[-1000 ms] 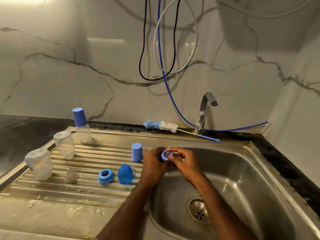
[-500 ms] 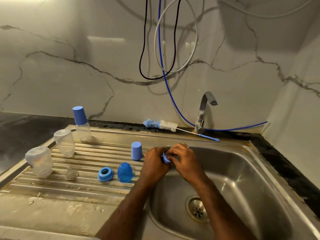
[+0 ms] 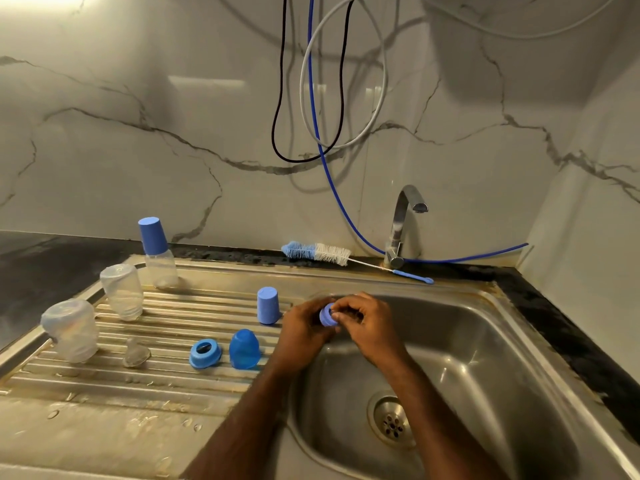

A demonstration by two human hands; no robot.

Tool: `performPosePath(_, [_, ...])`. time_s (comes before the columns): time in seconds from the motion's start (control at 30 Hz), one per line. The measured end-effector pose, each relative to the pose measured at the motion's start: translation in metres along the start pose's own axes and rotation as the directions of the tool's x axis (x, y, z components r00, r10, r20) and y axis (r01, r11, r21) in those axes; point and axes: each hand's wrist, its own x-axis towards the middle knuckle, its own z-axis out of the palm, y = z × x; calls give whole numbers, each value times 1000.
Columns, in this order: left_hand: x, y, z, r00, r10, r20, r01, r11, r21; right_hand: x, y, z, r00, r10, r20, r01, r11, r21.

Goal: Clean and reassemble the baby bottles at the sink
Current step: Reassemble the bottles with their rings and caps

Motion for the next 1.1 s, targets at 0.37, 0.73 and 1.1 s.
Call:
performPosePath(0.37, [-2, 3, 4, 959, -277, 68, 257, 740, -621, 2, -1, 3, 949, 310, -51, -257, 860, 441])
performPosePath(0.73, [1, -3, 2, 900, -409, 149, 350, 477, -806, 2, -10, -8, 983, 175, 45, -178, 982, 62])
performPosePath(1.1, [6, 4, 7, 847, -508, 159, 361, 330, -872, 1, -15, -6, 999, 15, -38, -17, 999, -51])
